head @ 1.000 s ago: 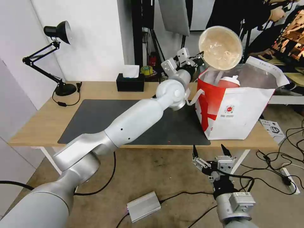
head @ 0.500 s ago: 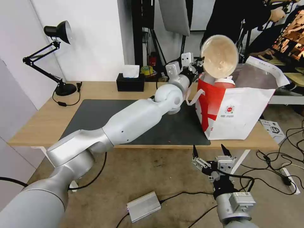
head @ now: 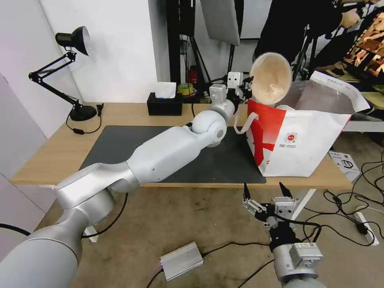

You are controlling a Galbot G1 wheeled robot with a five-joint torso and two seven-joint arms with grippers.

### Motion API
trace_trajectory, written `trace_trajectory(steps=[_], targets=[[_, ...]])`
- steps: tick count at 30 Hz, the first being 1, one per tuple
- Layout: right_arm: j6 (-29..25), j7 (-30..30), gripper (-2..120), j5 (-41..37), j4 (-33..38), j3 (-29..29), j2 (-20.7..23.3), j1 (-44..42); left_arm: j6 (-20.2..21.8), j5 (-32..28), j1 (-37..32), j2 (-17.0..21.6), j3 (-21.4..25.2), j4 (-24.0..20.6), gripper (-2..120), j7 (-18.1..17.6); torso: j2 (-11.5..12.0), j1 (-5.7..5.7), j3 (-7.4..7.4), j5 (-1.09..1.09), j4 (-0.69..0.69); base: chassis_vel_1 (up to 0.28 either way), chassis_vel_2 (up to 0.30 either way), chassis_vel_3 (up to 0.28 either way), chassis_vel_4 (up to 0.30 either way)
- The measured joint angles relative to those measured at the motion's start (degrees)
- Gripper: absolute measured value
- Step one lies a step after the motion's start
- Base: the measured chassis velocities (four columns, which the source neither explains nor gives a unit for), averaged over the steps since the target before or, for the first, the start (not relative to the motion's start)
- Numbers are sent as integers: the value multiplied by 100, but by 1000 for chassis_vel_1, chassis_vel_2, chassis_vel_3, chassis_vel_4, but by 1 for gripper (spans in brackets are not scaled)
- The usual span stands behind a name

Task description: Pick up the trash from the table and place it into the takeout bag.

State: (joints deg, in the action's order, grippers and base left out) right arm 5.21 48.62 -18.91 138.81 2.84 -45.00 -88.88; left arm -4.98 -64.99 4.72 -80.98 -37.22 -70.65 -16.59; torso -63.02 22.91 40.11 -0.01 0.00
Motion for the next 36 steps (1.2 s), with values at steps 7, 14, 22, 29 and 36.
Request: trace_trajectory(steps=[7,14,22,29,36], targets=[[0,0,100,0,0,0,0,0,0,222,156,118,-243,-49,0,231,0,0,0,0,1,0,0,0,0],[0,0,100,0,0,0,0,0,-2,375,268,124,-428,-93,0,423,0,0,0,0,0,0,0,0,0],[0,0,100,0,0,0,0,0,-32,615,473,184,-753,-126,0,836,0,0,0,0,1,0,0,0,0],[0,0,100,0,0,0,0,0,-68,710,600,214,-947,-108,0,1068,0,0,0,0,0,0,0,0,0],[0,0,100,0,0,0,0,0,-77,802,637,282,-1133,-110,0,1187,0,0,0,0,1,0,0,0,0]])
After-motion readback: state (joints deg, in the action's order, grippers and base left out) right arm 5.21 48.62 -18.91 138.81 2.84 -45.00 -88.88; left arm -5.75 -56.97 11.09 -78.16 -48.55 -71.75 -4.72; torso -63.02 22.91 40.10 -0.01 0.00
